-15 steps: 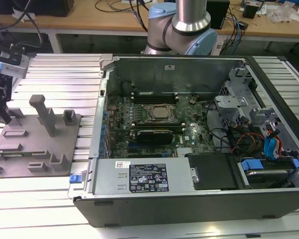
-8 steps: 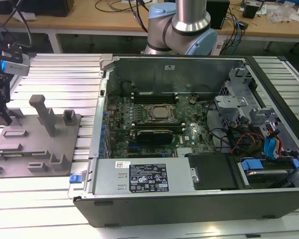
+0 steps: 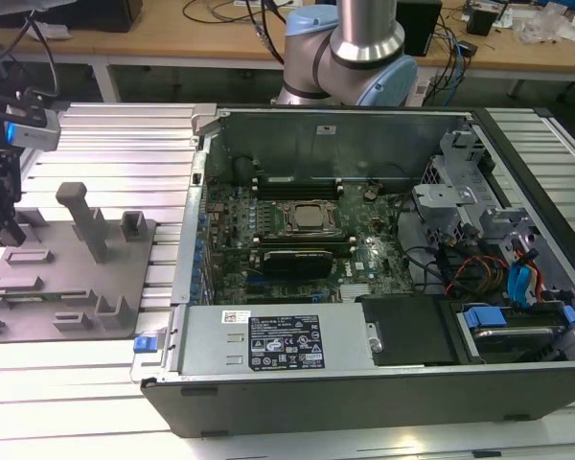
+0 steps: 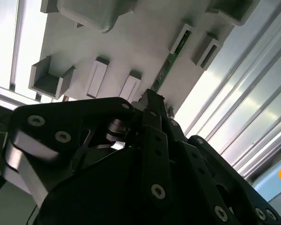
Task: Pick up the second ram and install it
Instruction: 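Pick up the second ram and move it above second insertion slot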
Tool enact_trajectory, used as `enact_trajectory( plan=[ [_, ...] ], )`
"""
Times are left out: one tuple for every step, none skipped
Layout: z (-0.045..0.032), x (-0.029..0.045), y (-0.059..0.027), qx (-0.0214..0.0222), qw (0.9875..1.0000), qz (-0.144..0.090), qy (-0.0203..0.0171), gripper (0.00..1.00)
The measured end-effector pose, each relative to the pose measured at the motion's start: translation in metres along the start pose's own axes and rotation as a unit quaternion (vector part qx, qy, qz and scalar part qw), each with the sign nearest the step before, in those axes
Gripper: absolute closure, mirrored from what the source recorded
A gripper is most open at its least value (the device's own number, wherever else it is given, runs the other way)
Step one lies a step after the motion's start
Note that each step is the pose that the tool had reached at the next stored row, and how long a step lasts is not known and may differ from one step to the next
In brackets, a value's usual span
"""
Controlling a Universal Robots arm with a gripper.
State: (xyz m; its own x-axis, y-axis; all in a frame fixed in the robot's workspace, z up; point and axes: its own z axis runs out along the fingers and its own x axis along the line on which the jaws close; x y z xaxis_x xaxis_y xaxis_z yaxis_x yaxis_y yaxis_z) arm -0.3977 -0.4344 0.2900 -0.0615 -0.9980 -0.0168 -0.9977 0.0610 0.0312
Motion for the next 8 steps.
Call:
enact_trajectory(
  plan=[
    [0.002,0.0,0.0,-0.0001,1.0,-0.008,0.0003,0.92],
    [0.0032,0.0001,0.0,-0.0002,0.9999,-0.013,0.0004,0.92],
    [0.0044,0.0001,0.0,-0.0003,0.9999,-0.017,0.0005,0.92],
    [0.0062,0.0001,0.0,-0.0003,0.9998,-0.021,0.0007,0.92],
    [0.0074,0.0001,0.0,-0.0003,0.9997,-0.025,0.0008,0.92],
    [0.0088,0.0002,-0.0001,-0.0004,0.9996,-0.029,0.0009,0.92],
    [0.0111,0.0002,0.0,-0.0005,0.9994,-0.035,0.0011,0.92],
    [0.0128,0.0002,0.0001,-0.0006,0.9992,-0.04,0.0013,0.92]
  ],
)
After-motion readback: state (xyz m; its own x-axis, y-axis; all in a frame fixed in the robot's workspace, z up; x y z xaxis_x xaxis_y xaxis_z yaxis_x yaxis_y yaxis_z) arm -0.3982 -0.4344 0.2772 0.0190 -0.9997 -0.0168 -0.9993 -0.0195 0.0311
